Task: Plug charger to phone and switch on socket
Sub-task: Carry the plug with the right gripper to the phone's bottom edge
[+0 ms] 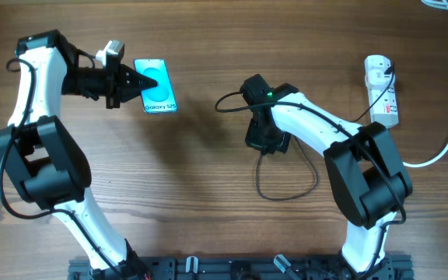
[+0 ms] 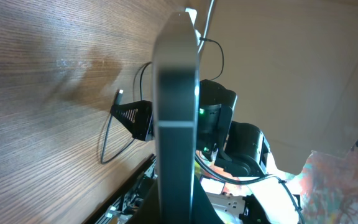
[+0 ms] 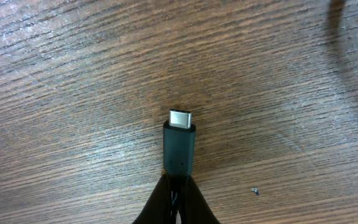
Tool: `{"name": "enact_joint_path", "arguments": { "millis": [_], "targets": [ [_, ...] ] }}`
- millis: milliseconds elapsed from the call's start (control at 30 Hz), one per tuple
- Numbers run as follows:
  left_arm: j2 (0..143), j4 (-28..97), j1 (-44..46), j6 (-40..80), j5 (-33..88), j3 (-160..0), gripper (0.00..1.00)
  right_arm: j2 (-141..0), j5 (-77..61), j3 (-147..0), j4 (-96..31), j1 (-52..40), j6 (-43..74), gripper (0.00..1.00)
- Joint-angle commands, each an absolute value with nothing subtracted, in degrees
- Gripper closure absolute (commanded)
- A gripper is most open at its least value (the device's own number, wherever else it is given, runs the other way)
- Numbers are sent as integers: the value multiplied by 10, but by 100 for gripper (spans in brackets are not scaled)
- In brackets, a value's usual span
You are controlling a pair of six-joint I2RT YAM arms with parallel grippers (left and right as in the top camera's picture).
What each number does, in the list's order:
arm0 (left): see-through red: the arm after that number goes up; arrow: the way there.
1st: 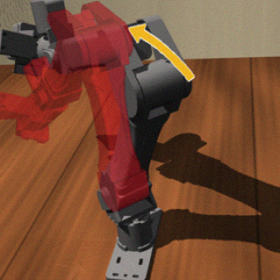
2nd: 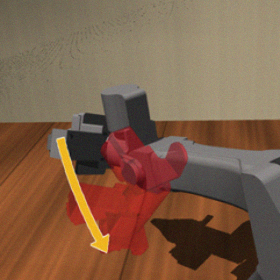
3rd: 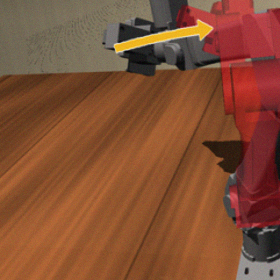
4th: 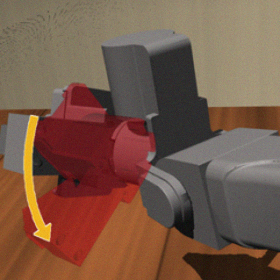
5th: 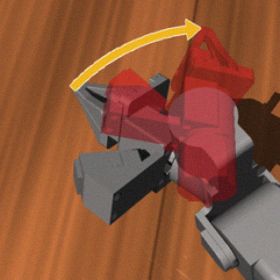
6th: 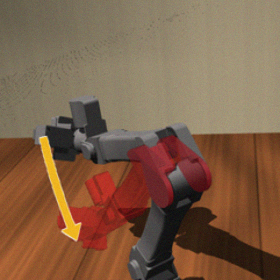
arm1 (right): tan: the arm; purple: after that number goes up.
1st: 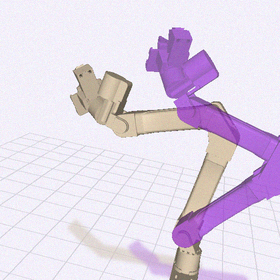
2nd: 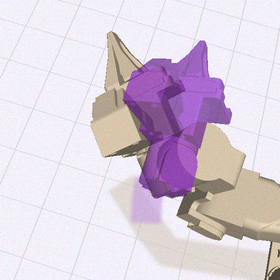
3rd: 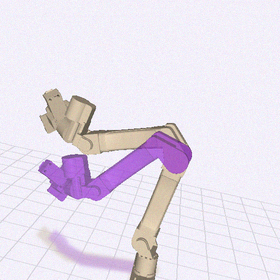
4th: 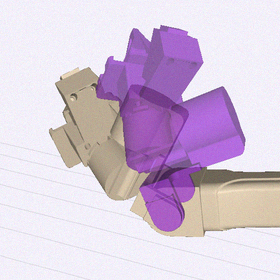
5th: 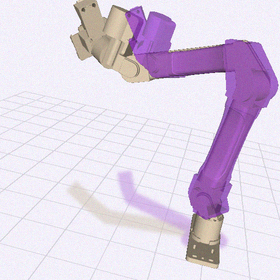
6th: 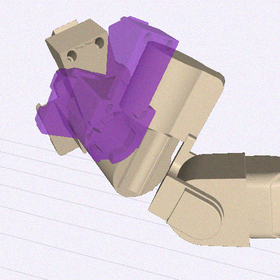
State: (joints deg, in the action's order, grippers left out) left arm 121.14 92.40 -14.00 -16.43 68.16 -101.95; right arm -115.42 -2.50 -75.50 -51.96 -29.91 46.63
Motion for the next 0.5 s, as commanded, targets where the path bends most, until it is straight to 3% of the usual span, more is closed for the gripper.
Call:
{"name": "enact_joint_path", "arguments": {
  "millis": [0, 133, 300, 467],
  "targets": [
    [1196, 925, -140, -176, 695, -1023, 96, -1162, -34, -764, -519, -295, 434, 96],
    [1196, 908, -138, -176, 714, -1023, 96, -1108, -108, -768, -518, -289, 381, 96],
    [1196, 811, -117, -177, 814, -1023, 96, -955, -256, -768, -525, -283, 208, 96],
    [1184, 775, -68, -254, 844, -1023, 96, -867, -258, -768, -581, -289, 195, 96]
  ]
}}
